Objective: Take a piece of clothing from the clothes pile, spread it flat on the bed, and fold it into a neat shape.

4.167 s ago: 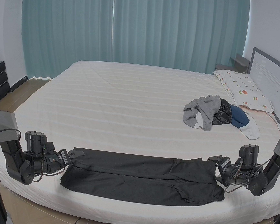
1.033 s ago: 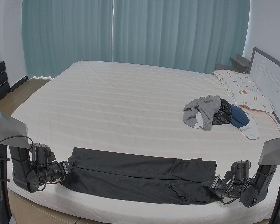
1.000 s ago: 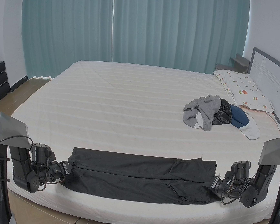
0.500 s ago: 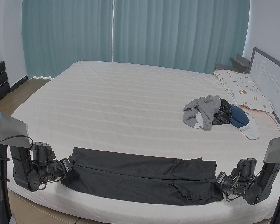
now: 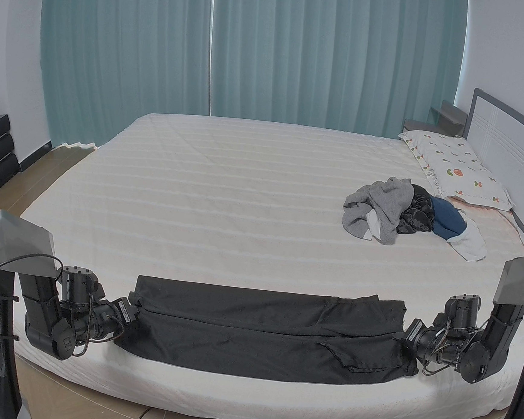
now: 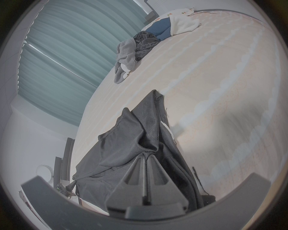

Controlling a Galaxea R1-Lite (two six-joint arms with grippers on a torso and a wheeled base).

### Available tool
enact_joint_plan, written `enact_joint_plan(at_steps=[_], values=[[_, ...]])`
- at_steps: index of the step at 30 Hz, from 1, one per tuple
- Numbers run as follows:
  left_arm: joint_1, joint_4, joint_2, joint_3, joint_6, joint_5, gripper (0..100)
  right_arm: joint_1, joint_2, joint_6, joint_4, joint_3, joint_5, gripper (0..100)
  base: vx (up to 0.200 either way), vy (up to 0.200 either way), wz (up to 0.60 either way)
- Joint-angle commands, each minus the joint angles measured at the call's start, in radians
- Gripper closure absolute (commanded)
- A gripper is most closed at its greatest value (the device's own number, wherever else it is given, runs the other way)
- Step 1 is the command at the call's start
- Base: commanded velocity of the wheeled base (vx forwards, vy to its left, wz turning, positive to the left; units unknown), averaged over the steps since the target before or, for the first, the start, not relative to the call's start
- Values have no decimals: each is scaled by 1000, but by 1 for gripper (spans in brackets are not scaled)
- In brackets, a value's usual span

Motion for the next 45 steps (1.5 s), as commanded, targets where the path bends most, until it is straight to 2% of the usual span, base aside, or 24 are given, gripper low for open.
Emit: enact_joint_plan(at_steps=[1, 5, 12, 19, 24, 28, 31, 32, 36, 39, 45], values=[[-1, -1, 6, 2, 0, 0, 0, 4, 1, 1, 1, 2, 1, 0, 0, 0, 0], [7, -1, 9, -3, -1, 0, 0, -2, -8, 3, 1, 2, 1, 0, 0, 0, 0], [74, -1, -22, 34, -11, -12, 0, -86, -74, 12, 7, 1, 7, 0, 0, 0, 0], [139, 13, -141, 43, -83, -63, 0, -123, -74, 102, 1, -16, 24, 0, 0, 0, 0], [120, 19, -169, 25, -90, -95, 0, -147, -54, 167, -1, -30, 96, 0, 0, 0, 0], [56, 70, -160, -38, -76, -92, 0, -161, -51, 216, 1, -42, 154, 0, 0, 0, 0], [28, 127, -137, -84, -49, -92, 0, -166, -42, 234, 1, -44, 170, 0, 0, 0, 0], [11, 186, -88, -152, 9, -85, 0, -166, -34, 237, 1, -45, 171, 0, 0, 0, 0], [-4, 252, -11, -235, 78, -54, 0, -166, -24, 239, -1, -45, 170, 0, 0, 0, 0], [-19, 285, 12, -250, 86, -17, 0, -166, -24, 239, -1, -44, 171, 0, 0, 0, 0], [-24, 285, 26, -238, 190, -11, 0, -158, -10, 239, -1, -44, 170, 0, 0, 0, 0]])
